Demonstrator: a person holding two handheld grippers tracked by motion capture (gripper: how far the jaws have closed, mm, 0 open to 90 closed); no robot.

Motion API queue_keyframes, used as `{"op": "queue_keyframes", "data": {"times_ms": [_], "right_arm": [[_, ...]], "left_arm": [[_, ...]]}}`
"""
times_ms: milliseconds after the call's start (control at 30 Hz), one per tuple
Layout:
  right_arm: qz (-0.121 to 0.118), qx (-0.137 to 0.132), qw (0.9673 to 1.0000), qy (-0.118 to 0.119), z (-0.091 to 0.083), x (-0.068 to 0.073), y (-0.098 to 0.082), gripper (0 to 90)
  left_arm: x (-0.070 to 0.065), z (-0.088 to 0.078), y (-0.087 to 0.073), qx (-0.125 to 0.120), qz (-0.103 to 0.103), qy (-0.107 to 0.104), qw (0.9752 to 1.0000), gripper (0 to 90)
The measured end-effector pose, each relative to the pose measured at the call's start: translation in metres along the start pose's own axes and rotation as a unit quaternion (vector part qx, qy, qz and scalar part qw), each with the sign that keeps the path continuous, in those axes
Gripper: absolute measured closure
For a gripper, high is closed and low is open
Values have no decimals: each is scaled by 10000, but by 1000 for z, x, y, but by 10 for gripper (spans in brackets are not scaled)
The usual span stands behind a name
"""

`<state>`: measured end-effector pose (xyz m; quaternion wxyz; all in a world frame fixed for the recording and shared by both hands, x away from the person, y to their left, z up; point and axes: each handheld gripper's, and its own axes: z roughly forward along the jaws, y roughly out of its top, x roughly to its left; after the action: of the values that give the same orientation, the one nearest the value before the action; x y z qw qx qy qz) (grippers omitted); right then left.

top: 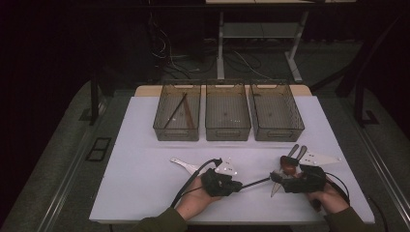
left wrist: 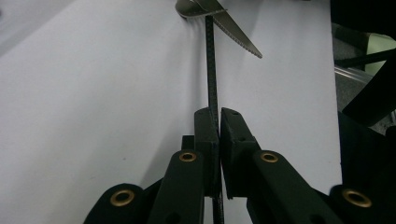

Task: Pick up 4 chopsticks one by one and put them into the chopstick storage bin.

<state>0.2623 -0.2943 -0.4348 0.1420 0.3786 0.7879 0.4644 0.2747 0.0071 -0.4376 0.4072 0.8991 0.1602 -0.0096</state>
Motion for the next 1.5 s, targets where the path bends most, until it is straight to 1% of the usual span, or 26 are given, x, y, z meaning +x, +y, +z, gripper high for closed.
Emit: {"op": "queue_keyframes", "data": {"times_ms": [67,200,233,367,467,633,700,800,933,1133,1267,1500], "right_arm": [[6,7,10000,-2,0,0,0,143],[10,2,10000,-5,0,0,0,143],[11,5,10000,-2,0,0,0,143],[10,-4,10000,-7,0,0,0,143],[-4,-3,10000,1,1,1,0,143],[-44,-30,10000,-30,3,3,2,143],[-79,-43,9999,-49,4,4,2,143],[-139,-18,9999,-69,5,5,2,143],[-129,-6,9999,-73,5,4,1,143],[-131,1,9999,-70,5,4,1,143],[-120,-4,9999,-69,5,4,1,143],[-106,-13,9999,-70,5,3,1,143]], "left_arm": [[1,-4,0,-11,-65,-6,10000,850],[6,-13,1,-19,-105,-39,9999,850],[6,-15,1,-51,-143,-40,9999,850],[11,-24,2,-107,-187,-39,9998,851],[15,-32,2,-163,-253,-9,9995,850],[22,-43,0,-157,-330,57,9993,851],[25,-47,0,-159,-364,66,9992,851],[28,-54,0,-224,-431,102,9988,851],[34,-63,0,-277,-501,148,9982,850],[44,-75,0,-350,-523,200,9978,850],[51,-84,2,-393,-575,286,9972,851],[64,-94,5,-476,-667,391,9959,850]]}}
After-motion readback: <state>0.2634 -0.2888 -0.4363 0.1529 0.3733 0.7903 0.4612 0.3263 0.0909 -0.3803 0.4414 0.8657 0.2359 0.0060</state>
